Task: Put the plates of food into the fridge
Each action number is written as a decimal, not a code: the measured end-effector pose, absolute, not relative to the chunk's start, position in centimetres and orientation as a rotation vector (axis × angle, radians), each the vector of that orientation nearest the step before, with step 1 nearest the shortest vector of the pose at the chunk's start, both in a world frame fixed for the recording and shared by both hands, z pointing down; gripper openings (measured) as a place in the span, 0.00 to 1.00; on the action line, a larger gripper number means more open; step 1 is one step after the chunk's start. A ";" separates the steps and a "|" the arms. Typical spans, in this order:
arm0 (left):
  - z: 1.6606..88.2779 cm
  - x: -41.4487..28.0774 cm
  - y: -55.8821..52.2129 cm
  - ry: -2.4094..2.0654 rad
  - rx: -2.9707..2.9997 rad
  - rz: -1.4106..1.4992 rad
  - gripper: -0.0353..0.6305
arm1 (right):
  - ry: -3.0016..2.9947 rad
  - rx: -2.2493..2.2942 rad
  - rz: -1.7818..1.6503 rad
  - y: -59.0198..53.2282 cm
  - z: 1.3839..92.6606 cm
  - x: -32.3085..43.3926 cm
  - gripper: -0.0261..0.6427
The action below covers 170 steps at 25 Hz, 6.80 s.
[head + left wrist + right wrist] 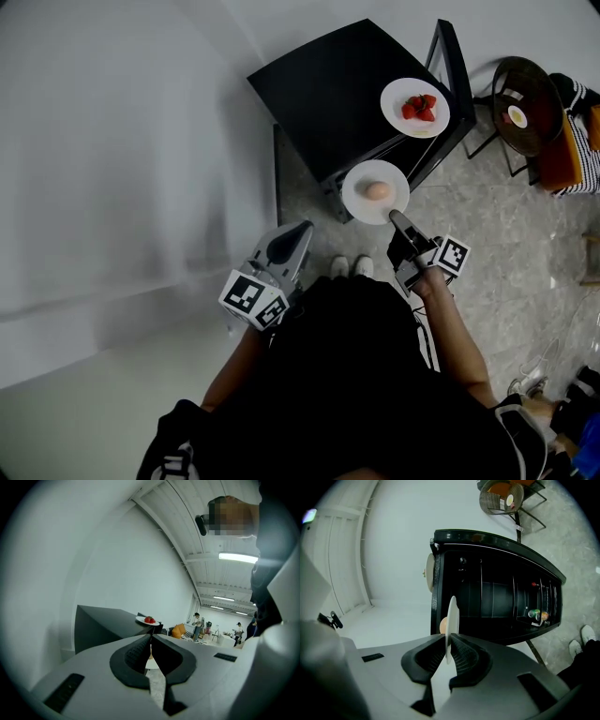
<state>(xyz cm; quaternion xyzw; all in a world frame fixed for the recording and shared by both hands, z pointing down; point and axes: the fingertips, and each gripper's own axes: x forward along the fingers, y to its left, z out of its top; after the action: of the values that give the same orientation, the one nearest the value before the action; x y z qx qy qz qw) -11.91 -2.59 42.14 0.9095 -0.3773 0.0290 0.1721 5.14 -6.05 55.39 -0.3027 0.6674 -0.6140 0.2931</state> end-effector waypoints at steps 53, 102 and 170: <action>42.9 -14.6 -5.2 -1.192 2.447 0.066 0.09 | 1.725 -0.935 -1.794 -17.5 66.2 0.4 0.09; 43.7 -11.1 -5.8 -0.935 2.601 0.021 0.09 | 2.572 -1.273 -0.626 -2.7 43.6 2.2 0.10; 44.9 -4.9 -5.4 -1.576 2.273 -0.052 0.09 | 1.843 -0.744 -1.572 -21.6 47.9 13.3 0.11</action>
<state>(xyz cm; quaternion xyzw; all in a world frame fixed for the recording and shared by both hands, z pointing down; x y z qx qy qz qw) -4.90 -5.40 44.90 0.8072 -0.5597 -0.0186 0.1867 13.31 -21.58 47.93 -0.2802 0.6939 -0.5919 0.2993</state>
